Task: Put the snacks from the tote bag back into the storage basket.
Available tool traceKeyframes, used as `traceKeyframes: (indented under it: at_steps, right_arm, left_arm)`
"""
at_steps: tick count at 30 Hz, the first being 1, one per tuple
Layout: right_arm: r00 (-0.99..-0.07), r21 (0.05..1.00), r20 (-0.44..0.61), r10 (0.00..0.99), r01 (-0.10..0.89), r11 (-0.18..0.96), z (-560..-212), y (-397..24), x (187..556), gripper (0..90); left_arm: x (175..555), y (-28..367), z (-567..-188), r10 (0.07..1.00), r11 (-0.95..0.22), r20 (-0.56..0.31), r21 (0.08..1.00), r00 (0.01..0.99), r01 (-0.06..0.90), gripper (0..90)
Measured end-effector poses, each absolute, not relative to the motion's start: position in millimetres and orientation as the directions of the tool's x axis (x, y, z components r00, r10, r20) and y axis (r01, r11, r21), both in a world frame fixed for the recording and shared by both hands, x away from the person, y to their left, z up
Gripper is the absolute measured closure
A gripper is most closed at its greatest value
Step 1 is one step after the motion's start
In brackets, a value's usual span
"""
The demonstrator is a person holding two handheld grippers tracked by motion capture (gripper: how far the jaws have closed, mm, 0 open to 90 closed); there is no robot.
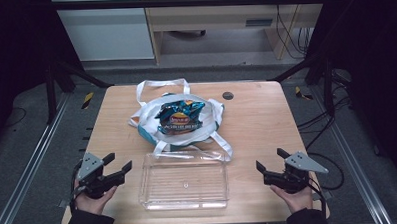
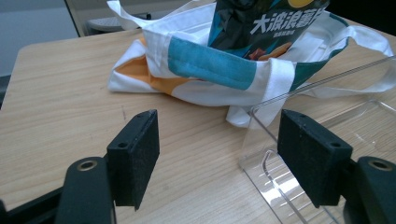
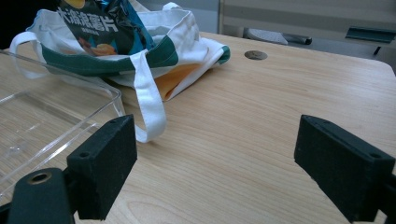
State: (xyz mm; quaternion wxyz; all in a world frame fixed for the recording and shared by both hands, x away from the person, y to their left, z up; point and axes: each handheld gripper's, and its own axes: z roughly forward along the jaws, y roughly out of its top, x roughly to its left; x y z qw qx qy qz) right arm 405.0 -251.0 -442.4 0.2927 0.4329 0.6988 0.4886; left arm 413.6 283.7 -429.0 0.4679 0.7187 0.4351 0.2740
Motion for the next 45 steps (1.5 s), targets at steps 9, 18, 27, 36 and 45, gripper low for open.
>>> traceKeyframes:
  at_steps: [9, 18, 27, 36, 45]
  right_arm:
    - [-0.457, 0.935, 0.015, 0.890, 0.322, 0.149, -442.0, -248.9, 405.7, 13.2]
    - [-0.461, 0.936, 0.008, 0.887, 0.316, 0.156, -441.3, -247.8, 406.1, 13.2]
    - [-0.459, 0.937, 0.014, 0.888, 0.317, 0.150, -440.4, -247.7, 406.0, 13.3]
    - [-0.457, 0.938, 0.012, 0.889, 0.313, 0.148, -439.7, -248.4, 405.9, 13.3]
    - [-0.455, 0.939, 0.007, 0.890, 0.308, 0.150, -438.9, -248.9, 405.9, 13.3]
  left_arm:
    - [416.1, 275.9, -416.8, 0.871, -0.172, -0.021, 0.923, 0.490, 0.345, 29.1]
    - [419.5, 266.7, -403.2, 0.860, -0.154, -0.036, 0.933, 0.509, 0.326, 29.1]
    - [427.8, 252.2, -388.8, 0.843, -0.166, -0.026, 0.937, 0.537, 0.306, 29.4]
    - [437.2, 240.8, -375.1, 0.833, -0.177, -0.006, 0.944, 0.553, 0.278, 29.3]
    - [465.2, 248.3, -353.4, 0.701, -0.478, 0.341, 0.877, 0.626, 0.057, 29.6]
